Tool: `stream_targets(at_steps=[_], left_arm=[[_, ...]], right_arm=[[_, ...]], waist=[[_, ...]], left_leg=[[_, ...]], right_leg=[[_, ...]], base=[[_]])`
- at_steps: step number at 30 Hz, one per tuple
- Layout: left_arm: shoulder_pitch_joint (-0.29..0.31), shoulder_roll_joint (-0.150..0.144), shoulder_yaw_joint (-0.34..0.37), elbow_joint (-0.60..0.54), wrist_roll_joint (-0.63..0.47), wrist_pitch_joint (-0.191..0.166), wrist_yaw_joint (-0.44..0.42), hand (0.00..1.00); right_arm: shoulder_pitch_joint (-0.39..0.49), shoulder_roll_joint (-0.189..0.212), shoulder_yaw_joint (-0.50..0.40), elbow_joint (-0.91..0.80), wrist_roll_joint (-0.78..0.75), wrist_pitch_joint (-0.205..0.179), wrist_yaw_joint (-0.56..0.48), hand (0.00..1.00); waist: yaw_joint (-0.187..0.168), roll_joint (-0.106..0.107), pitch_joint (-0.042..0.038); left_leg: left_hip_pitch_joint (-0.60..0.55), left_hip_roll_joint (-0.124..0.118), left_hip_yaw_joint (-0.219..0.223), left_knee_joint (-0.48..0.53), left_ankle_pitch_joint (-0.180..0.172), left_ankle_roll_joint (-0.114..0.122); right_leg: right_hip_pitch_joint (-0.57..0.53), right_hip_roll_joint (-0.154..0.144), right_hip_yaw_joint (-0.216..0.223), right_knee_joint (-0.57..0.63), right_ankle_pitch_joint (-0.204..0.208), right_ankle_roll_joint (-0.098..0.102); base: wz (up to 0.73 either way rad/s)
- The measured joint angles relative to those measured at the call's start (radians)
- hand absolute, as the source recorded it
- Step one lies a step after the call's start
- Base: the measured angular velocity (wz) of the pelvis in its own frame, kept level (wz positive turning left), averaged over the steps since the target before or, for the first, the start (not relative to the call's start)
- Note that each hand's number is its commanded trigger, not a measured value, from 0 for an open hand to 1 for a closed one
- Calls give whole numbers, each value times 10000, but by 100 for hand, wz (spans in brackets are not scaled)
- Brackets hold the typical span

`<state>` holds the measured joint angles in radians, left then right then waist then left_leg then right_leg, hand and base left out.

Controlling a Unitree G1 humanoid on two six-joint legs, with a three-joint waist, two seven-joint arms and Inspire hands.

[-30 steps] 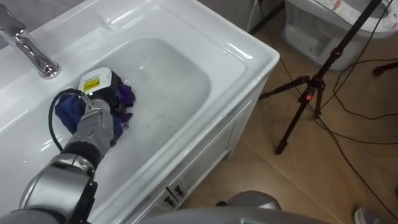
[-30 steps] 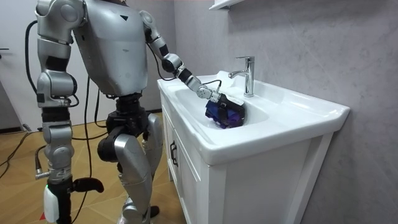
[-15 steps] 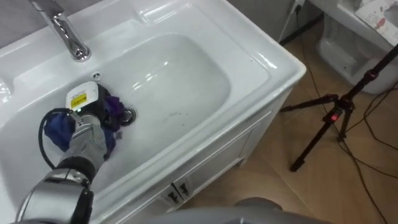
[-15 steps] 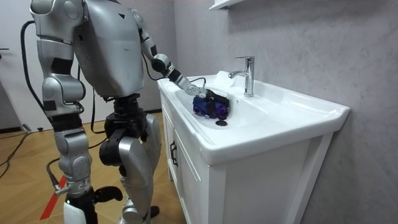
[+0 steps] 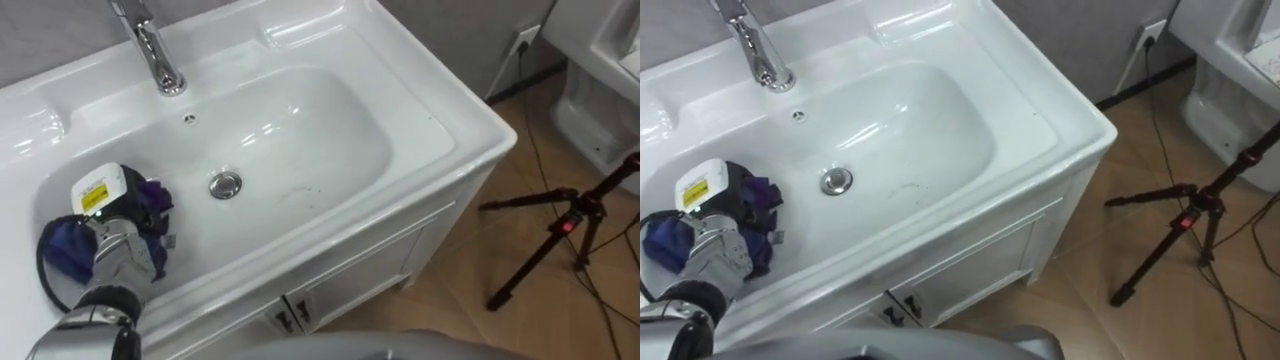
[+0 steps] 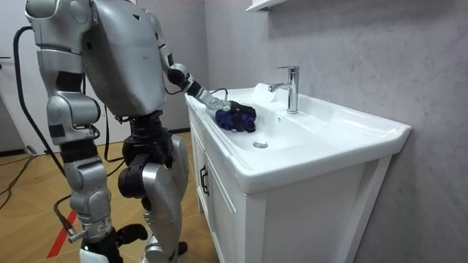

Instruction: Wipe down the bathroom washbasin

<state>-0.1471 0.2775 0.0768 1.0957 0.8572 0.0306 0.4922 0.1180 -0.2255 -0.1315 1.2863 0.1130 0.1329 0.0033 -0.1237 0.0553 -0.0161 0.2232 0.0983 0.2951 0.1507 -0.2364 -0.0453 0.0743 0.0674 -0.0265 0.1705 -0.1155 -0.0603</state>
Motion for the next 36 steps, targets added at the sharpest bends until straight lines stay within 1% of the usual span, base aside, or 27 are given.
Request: stream_targets(at_steps=[2, 3, 4, 5, 6, 9, 12, 14, 17, 22, 25, 32, 34, 36], left_arm=[[133, -7, 0, -1, 2, -67, 75, 100], [188, -9, 0, -4, 3, -110, 86, 100], [224, -8, 0, -4, 1, -134, 115, 100], [349, -9, 0, -15, -7, -180, 250, 100], [552, -9, 0, -185, -2, -191, 323, 100], [871, -52, 0, -464, 34, -193, 465, 100], [1051, -58, 0, -622, 61, -194, 467, 100], [1133, -61, 1, -672, 60, -194, 468, 100], [1210, -96, 0, -881, 33, -192, 460, 100], [1258, -106, 0, -997, -13, -201, 471, 100], [1396, -106, -1, -1303, -23, -201, 471, 100], [1481, -102, 0, -1568, -60, -287, 465, 100], [1499, -103, -1, -1690, -245, -298, 441, 100], [1495, -115, -2, -1766, -411, -333, 442, 100]], right_arm=[[0, -15, -85, -6, -78, -1, -1, 0], [11, -24, -167, -5, -105, 2, -5, 0], [12, -27, -239, -5, -115, 5, -5, 0], [9, -32, -411, -8, -139, 6, -5, 0], [10, -48, -510, -25, -145, 6, -7, 0], [22, -135, -604, -24, -370, 13, -11, 0], [10, -146, -879, -25, -433, 4, -13, 0], [14, -145, -884, -22, -419, 3, -15, 0], [3, -138, -881, -30, -363, 4, -54, 0], [-111, -139, -863, -52, -278, -14, -127, 0], [-174, -139, -860, -65, -149, -51, -113, 0], [-218, -139, -865, -63, 9, -388, -156, 0], [-217, -138, -865, -61, 3, -473, -168, 0], [-218, -131, -862, -39, -6, -519, -239, 0]], waist=[[77, 78, 10], [108, 139, 9], [112, 158, 4], [136, 213, -6], [159, 262, -17], [164, 365, -43], [188, 436, -29], [188, 448, -34], [186, 449, -33], [203, 408, -23], [200, 366, -19], [213, 349, -11], [213, 351, -3], [201, 340, 5]], left_leg=[[85, 6, -39, -6, 4, -8], [102, 9, -122, -7, 7, -13], [112, 7, -184, -11, 8, -15], [141, 3, -336, -26, 18, -32], [152, 4, -475, -24, 28, -45], [176, 17, -685, -28, 49, -73], [301, 41, -847, -72, 55, -83], [345, 52, -885, -55, 56, -84], [328, 72, -1076, -77, 57, -87], [327, 92, -1118, -68, 66, -104], [336, 102, -1132, -64, 75, -120], [313, 106, -1201, -75, 74, -121], [299, 95, -1337, -79, 73, -122], [280, 89, -1368, -79, 73, -122]], right_leg=[[64, 3, -14, 16, -66, -17], [105, 5, -42, 6, -98, -24], [113, 5, -47, 13, -110, -31], [132, 13, -67, 26, -130, -50], [141, 30, -72, 36, -142, -70], [232, 48, -121, 50, -139, -102], [371, 78, -165, 15, -179, -156], [439, 84, -191, 10, -227, -180], [475, 86, -343, -5, -277, -208], [533, 76, -502, 16, -387, -259], [511, 75, -547, 20, -433, -282], [527, 77, -555, -6, -457, -288], [507, 72, -555, -24, -465, -275], [506, 65, -596, -22, -473, -267]], base=[[3], [8], [8], [0], [0], [4], [6], [4], [13], [10], [6], [0], [4], [6]])
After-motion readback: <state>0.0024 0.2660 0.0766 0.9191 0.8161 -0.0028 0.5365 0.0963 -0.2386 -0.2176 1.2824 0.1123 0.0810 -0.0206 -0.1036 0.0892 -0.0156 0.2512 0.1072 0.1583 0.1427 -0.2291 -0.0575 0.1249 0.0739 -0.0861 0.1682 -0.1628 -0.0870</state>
